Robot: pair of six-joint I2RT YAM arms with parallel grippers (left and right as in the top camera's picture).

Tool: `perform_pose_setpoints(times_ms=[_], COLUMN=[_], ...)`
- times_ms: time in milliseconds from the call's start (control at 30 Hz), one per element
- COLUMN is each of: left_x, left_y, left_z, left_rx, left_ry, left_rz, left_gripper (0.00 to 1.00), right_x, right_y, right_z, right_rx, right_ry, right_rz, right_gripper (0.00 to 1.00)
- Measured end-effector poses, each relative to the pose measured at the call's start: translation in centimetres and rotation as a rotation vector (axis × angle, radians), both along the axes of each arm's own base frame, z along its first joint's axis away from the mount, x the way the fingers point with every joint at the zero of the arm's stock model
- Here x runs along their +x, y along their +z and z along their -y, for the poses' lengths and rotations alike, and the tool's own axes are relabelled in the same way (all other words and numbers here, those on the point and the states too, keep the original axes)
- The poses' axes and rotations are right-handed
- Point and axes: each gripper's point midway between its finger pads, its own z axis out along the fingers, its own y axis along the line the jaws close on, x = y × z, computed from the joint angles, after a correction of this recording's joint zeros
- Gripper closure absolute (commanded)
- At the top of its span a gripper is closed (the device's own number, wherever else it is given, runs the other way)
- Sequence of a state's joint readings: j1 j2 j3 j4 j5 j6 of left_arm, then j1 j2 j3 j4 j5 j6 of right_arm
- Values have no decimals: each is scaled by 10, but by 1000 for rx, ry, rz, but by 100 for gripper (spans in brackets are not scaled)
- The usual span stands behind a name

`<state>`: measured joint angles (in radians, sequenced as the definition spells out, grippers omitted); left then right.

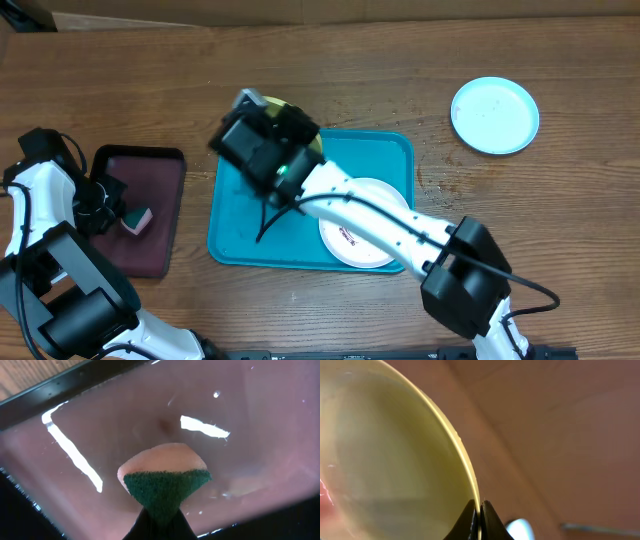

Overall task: Clean dirty plates on tray and stack at the side
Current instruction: 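Lift the yellow-green plate with the right gripper and stack it on the light blue plate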

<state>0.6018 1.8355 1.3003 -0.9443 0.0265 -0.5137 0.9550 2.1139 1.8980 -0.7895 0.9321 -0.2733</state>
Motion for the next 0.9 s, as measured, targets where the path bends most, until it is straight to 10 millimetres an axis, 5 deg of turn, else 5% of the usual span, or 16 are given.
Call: perform_pose_setpoints(times_ms=[167,300,633,900], left_x=[3,4,5,5], left_y=[-4,-4,-4,-4], left_z=[-3,-3,-3,-3], left_rx=[12,12,14,14], left_ry=[2,2,2,2], left_rz=[20,25,27,27], left_gripper=[96,96,96,96], right_x=[-6,-12,-15,4], right_y=[39,51,56,52], right_z=[-21,-27,-27,-6], right_rx=[-94,-183,-262,-113], right_ry=[20,42,56,-51], right_rz=[179,218,226,238], right_gripper=[96,96,96,96])
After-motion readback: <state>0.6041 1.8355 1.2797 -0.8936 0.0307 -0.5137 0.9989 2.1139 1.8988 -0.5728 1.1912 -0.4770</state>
